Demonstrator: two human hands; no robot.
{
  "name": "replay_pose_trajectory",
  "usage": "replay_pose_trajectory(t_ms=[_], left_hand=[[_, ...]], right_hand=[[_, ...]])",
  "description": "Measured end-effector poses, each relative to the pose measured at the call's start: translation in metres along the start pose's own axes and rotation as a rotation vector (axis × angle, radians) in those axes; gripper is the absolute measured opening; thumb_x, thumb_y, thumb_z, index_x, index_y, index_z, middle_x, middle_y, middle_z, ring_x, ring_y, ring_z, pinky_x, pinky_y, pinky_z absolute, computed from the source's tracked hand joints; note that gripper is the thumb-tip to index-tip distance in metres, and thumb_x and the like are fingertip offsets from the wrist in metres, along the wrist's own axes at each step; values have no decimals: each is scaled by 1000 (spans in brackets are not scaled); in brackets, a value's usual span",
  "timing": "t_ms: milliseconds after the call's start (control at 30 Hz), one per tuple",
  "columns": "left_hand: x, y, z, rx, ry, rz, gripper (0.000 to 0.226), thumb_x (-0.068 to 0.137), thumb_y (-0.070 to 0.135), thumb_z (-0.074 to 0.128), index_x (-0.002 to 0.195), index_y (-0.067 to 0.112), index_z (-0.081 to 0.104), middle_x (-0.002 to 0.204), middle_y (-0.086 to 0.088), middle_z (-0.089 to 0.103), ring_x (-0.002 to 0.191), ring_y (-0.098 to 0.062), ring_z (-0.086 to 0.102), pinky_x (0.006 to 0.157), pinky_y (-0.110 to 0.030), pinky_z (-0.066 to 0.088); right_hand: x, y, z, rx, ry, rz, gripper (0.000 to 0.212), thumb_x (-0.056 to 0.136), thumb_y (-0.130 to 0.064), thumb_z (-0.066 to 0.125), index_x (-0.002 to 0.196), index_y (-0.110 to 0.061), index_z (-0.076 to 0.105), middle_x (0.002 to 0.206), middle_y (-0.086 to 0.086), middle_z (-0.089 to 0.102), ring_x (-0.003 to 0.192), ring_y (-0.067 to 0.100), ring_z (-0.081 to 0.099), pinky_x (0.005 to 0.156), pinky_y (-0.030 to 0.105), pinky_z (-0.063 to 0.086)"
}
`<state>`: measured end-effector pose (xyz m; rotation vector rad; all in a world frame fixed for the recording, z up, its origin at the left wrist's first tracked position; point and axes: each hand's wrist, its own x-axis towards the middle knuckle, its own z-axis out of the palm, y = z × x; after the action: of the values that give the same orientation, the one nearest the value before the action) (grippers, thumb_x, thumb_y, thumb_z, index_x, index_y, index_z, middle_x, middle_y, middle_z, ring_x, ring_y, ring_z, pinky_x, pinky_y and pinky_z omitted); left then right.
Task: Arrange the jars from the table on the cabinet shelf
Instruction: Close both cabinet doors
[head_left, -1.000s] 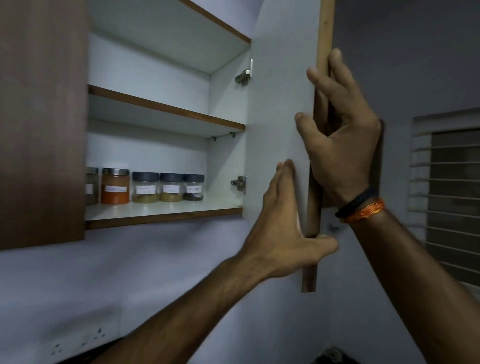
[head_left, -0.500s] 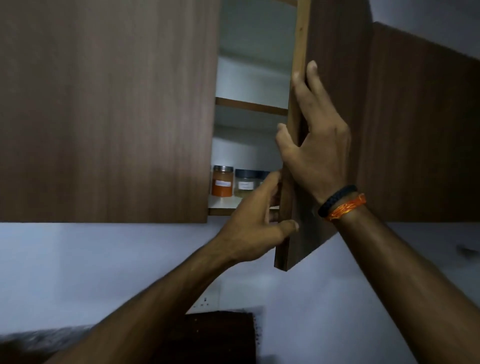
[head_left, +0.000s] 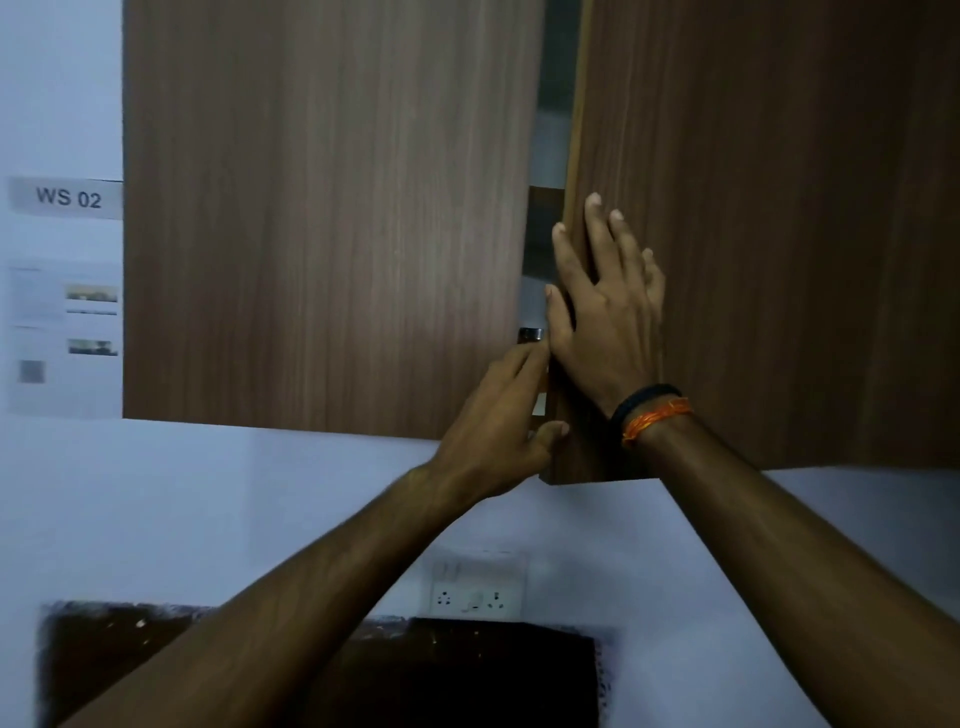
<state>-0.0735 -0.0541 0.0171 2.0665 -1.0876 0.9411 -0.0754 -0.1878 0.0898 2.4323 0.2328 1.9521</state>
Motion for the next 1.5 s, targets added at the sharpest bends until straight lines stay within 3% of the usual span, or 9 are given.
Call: replay_pose_trajectory(t_ms=[133,267,500,867,1500], left_hand=[[5,-22,0,294,3,39,95,89,41,71,159,13,14,167,-11,9,154,-29,7,126,-47,10],[18,-37,-2,489,9,-48,111,85,61,64,160,12,-1,167,-13,-12,153,-34,-15,123,-53,-8],[35,-62,4,655,-14,-182,128,78,77,60,158,5,-10,165,-18,-21,151,-39,-21,122,-60,-8],[47,-80,15,732,8,-183,128,78,80,56,158,6,-11,164,-19,-20,150,-41,-20,121,-62,-6],[47,-98,22,763,79,-124,126,76,82,54,159,8,-5,166,-19,-13,152,-41,-16,120,-62,-5]], right_hand=[[1,-1,21,-39,-61,-5,60,101,-31,42,158,-22,26,168,9,7,155,30,8,119,62,15],[0,1,43,-42,-97,3,61,102,-36,38,159,-23,21,168,8,5,155,30,6,119,64,11],[-1,4,78,-78,-172,34,67,102,-41,39,161,-24,10,169,6,1,155,31,3,114,74,10],[-2,14,111,-86,-163,20,62,105,-48,26,160,-28,7,169,6,-2,155,31,-2,113,75,5],[-13,29,149,-100,55,-21,62,104,-52,22,160,-24,16,168,7,11,155,31,9,116,69,8]])
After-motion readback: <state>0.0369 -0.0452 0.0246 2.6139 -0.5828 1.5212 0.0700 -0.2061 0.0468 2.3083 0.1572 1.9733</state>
